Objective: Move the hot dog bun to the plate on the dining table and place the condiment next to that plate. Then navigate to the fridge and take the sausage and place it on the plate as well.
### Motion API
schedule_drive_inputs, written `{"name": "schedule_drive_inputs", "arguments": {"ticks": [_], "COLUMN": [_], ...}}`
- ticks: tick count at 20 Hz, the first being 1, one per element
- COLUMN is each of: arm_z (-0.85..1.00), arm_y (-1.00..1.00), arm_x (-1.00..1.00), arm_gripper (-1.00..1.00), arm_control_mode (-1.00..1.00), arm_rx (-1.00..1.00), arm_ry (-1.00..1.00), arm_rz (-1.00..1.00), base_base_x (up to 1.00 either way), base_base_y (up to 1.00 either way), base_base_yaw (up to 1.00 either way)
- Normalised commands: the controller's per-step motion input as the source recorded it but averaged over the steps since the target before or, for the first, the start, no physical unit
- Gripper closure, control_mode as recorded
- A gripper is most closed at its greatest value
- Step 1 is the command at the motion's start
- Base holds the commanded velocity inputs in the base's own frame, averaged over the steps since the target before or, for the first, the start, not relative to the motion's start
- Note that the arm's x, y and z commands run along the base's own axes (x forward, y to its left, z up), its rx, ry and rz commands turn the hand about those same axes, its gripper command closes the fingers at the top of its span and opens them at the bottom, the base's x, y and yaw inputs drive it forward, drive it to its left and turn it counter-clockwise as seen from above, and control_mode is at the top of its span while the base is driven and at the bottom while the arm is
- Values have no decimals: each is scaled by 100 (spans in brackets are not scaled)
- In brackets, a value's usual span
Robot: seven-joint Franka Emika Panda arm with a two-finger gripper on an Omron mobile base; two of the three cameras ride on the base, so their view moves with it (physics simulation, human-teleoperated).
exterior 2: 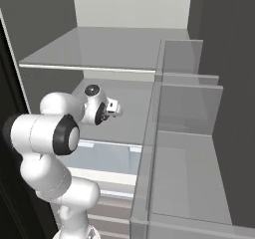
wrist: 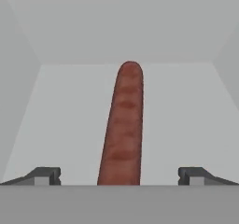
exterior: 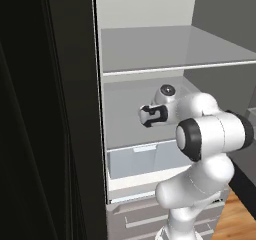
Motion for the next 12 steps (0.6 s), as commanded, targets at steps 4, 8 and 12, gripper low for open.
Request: {"name": "schedule_drive_inputs", "arguments": {"ticks": [4, 8, 12], "arm_z": [-6, -22, -35], "arm_y": [0, 0, 0], "arm_x": [18, 0, -11], "arm_gripper": [-100, 100, 100], "arm_control_mode": [-100, -100, -100], "arm_rx": [0, 0, 0], "arm_ry": [-5, 0, 0], "arm_rz": [0, 0, -1], "base_base_x": [0, 0, 0], "base_base_y": [0, 0, 0], "base_base_yaw": [0, 0, 0]}}
